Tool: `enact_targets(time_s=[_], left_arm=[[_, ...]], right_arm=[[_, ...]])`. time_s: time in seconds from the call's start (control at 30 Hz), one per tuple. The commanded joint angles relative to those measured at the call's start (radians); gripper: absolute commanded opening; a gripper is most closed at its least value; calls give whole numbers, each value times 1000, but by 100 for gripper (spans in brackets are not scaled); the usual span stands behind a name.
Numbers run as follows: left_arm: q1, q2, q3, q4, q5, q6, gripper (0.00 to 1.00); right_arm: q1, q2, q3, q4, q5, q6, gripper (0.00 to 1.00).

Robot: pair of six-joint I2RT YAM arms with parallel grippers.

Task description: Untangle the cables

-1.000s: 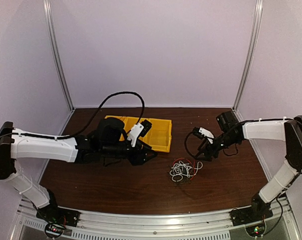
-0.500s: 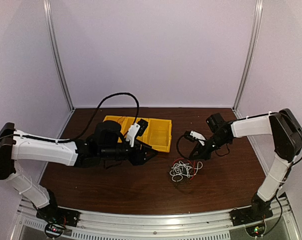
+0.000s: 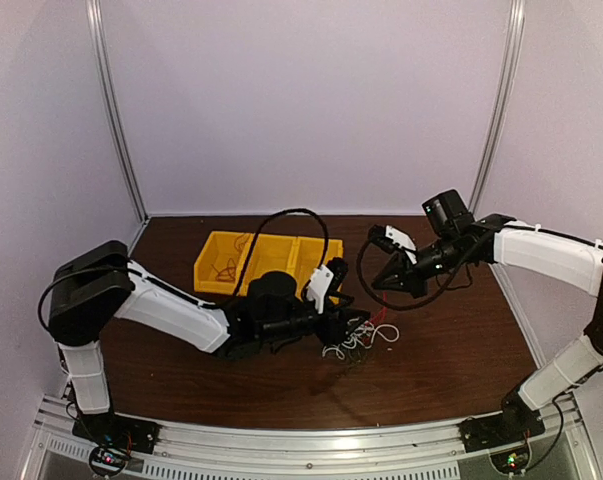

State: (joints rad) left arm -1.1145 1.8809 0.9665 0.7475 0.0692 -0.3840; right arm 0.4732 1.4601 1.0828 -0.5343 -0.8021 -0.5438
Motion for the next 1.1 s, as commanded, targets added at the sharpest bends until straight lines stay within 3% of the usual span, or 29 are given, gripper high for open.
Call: enact_targets(time_s=[0.0,0.1,0.2,0.5,0.9,1.0,1.07], left_arm=[[-13,166,96,288,-33,93,59],[-14,278,193,358,-32,95,59],[-14,368,258,424,-13,101,52],[-15,553,420,373,65,56,1],[-14,607,410,284,65,62,0],[-14,604,390,303,59,68,12],[-14,602,389,286,51,72,15]], right_arm=[[8,-4,30,-69,-69,23,0],[9,-6,29,-67,-90,30,0],[10,-17,32,-69,-125,43,0],[9,-58,176,-160,-174,27,0],[-25,-99,622,-227,-236,99,0],[-66,-90,666,-197,-312,153,0],[-68,-91,672,-183,-326,164,0]])
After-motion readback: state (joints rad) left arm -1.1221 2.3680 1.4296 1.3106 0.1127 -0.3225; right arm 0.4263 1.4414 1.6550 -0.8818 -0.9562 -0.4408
